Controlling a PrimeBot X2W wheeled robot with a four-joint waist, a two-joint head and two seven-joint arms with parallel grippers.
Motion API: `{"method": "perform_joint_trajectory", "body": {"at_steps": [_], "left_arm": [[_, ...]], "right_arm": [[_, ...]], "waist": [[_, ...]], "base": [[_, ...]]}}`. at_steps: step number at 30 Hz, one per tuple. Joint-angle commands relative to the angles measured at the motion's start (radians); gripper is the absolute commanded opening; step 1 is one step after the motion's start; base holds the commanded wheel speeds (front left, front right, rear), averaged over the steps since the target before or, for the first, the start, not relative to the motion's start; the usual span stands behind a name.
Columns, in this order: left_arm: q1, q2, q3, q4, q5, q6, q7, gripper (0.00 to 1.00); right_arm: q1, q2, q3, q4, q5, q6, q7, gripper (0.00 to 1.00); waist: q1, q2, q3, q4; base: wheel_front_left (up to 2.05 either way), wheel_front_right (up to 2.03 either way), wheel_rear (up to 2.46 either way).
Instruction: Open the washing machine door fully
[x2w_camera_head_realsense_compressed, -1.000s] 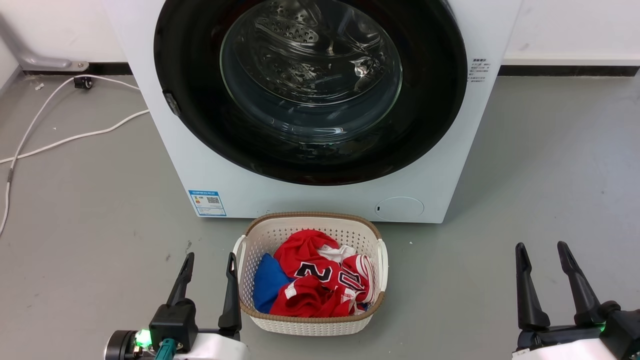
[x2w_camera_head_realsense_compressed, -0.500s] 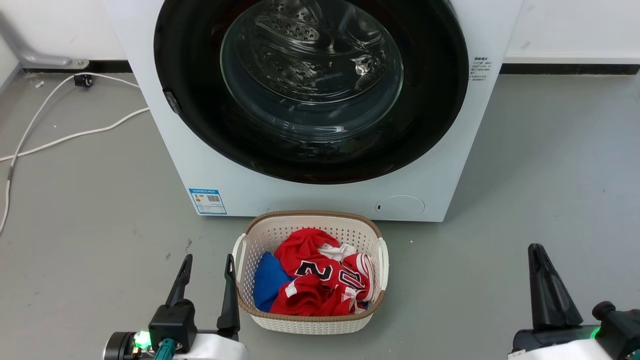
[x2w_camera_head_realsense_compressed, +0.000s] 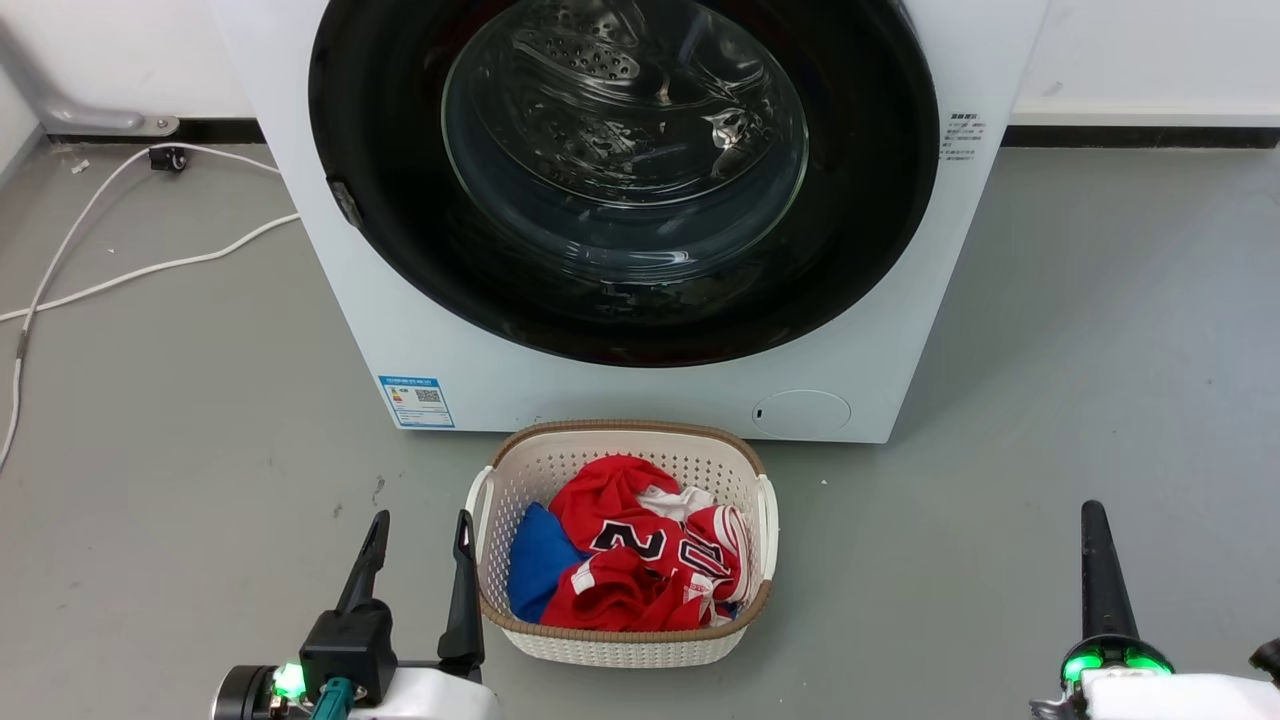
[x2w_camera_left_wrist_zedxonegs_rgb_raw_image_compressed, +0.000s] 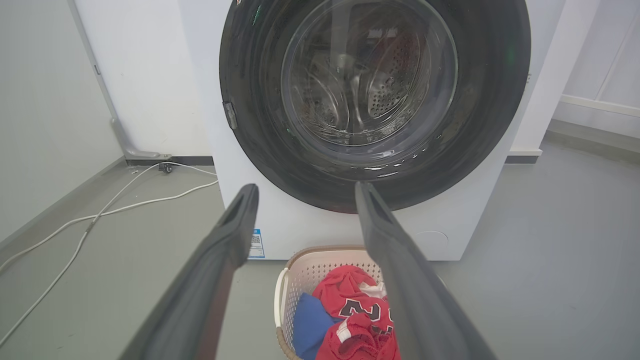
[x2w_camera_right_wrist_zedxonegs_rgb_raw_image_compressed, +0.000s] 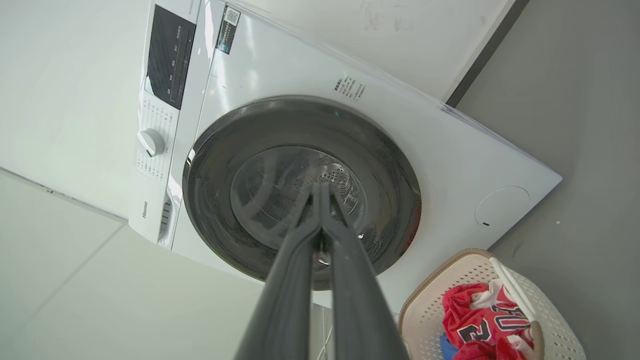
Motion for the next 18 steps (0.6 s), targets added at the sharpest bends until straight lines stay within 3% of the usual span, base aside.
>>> {"method": "perform_joint_trajectory", "body": {"at_steps": [1, 6, 10, 13, 18], "left_arm": [[0.002, -0.002, 0.0, 0.0, -0.001, 0.005, -0.003, 1.0], [0.002, -0.002, -0.003, 0.0, -0.007, 0.008, -0.003, 1.0], [0.0, -0.002, -0.001, 0.0, -0.007, 0.007, -0.003, 1.0], [-0.002, -0.002, 0.001, 0.0, -0.007, 0.009, -0.003, 1.0], [-0.004, -0.002, 0.002, -0.002, -0.007, 0.011, -0.003, 1.0]], "right_arm": [[-0.011, 0.002, 0.003, 0.002, 0.041, 0.0, -0.002, 0.0], [-0.019, -0.001, 0.042, -0.047, 0.44, 0.0, -0.002, 0.0], [0.001, 0.0, 0.001, -0.105, 0.628, 0.0, 0.071, 0.0], [0.017, 0.001, -0.043, -0.127, 0.67, 0.0, 0.156, 0.0], [0.04, -0.004, -0.072, -0.153, 0.642, 0.0, 0.293, 0.0]], "waist": [[0.0, -0.0001, 0.0, 0.001], [0.0, -0.0001, 0.003, 0.003], [0.0, -0.0001, 0.005, 0.003], [0.0, -0.0001, 0.006, 0.004], [0.0, -0.0001, 0.008, 0.005]], "base": [[0.0, 0.0, 0.0], [0.0, 0.0, 0.0], [0.0, 0.0, 0.0], [0.0, 0.0, 0.0], [0.0, 0.0, 0.0]]}}
